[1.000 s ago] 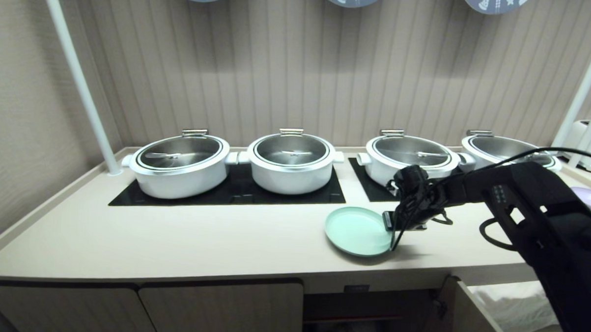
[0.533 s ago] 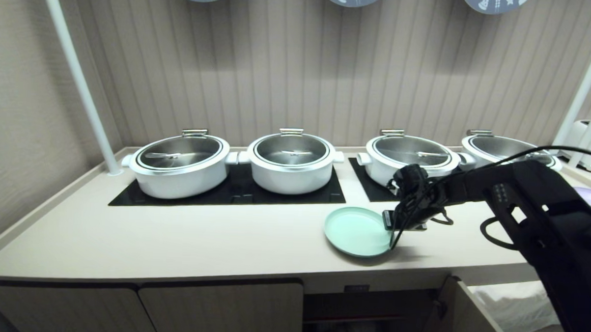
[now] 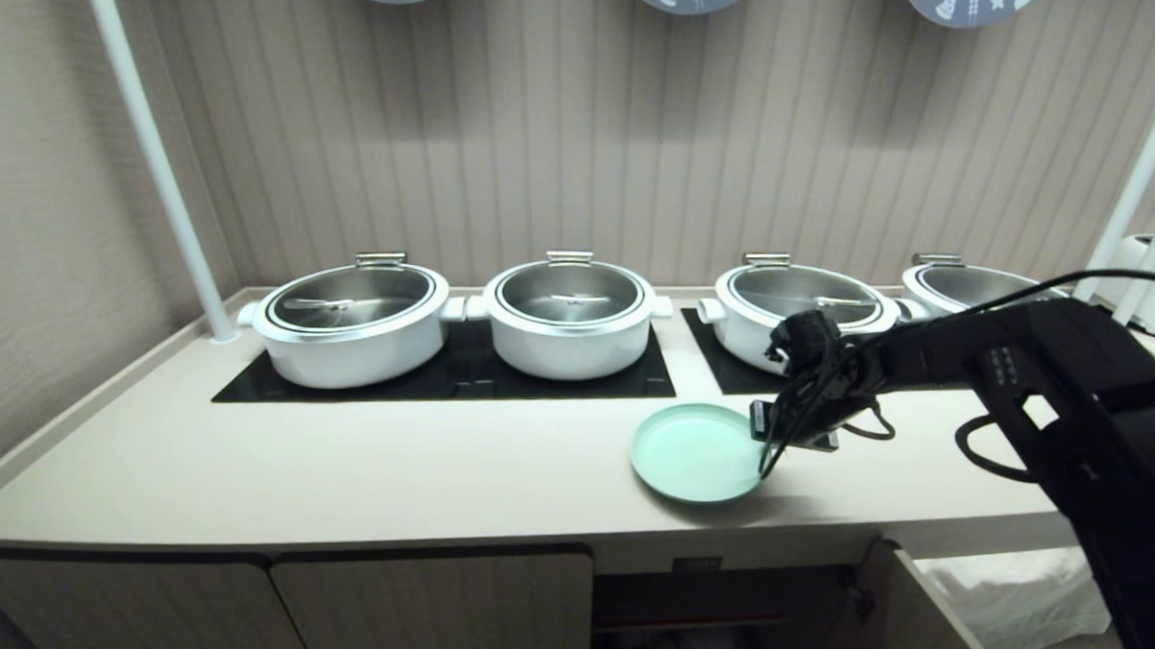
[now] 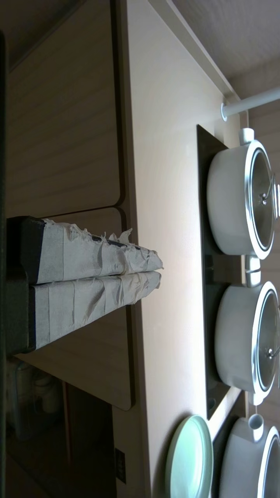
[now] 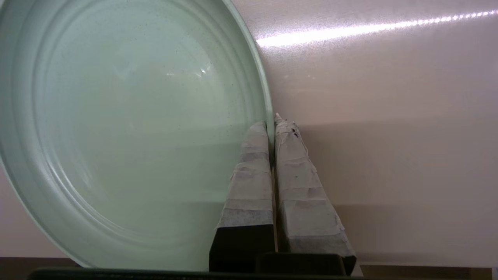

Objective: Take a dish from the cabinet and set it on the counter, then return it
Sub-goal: Pick up the plate from the table

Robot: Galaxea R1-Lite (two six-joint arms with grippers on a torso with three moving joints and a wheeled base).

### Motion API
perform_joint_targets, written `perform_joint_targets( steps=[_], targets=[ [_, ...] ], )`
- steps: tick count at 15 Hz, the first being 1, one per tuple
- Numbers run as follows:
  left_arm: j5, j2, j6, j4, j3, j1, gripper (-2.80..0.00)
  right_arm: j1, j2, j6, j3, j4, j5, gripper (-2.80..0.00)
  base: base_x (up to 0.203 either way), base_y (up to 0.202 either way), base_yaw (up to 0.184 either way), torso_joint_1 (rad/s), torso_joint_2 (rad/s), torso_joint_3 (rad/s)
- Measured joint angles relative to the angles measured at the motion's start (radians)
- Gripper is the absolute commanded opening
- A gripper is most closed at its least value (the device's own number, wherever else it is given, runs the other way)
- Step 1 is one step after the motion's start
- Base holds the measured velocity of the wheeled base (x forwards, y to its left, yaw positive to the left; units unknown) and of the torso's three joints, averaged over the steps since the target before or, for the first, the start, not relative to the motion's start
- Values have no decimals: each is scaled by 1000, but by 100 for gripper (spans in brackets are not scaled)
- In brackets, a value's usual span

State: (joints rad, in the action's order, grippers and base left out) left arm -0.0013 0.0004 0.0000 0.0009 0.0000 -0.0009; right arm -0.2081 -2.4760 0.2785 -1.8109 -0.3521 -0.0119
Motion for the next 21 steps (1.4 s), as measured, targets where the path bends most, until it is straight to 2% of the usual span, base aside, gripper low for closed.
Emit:
perform_joint_targets(
  steps=[10, 16, 21],
  targets=[
    [0, 0, 0, 0, 0, 0, -280, -1, 146, 148, 183, 7, 1, -280, 0, 0, 0, 0, 0, 0],
    [-1, 0, 0, 0, 0, 0, -280, -6, 245, 191, 284, 14, 2, -280, 0, 0, 0, 0, 0, 0],
    [0, 0, 0, 0, 0, 0, -280, -12, 329, 194, 327, 11, 15, -280, 0, 0, 0, 0, 0, 0]
  ],
)
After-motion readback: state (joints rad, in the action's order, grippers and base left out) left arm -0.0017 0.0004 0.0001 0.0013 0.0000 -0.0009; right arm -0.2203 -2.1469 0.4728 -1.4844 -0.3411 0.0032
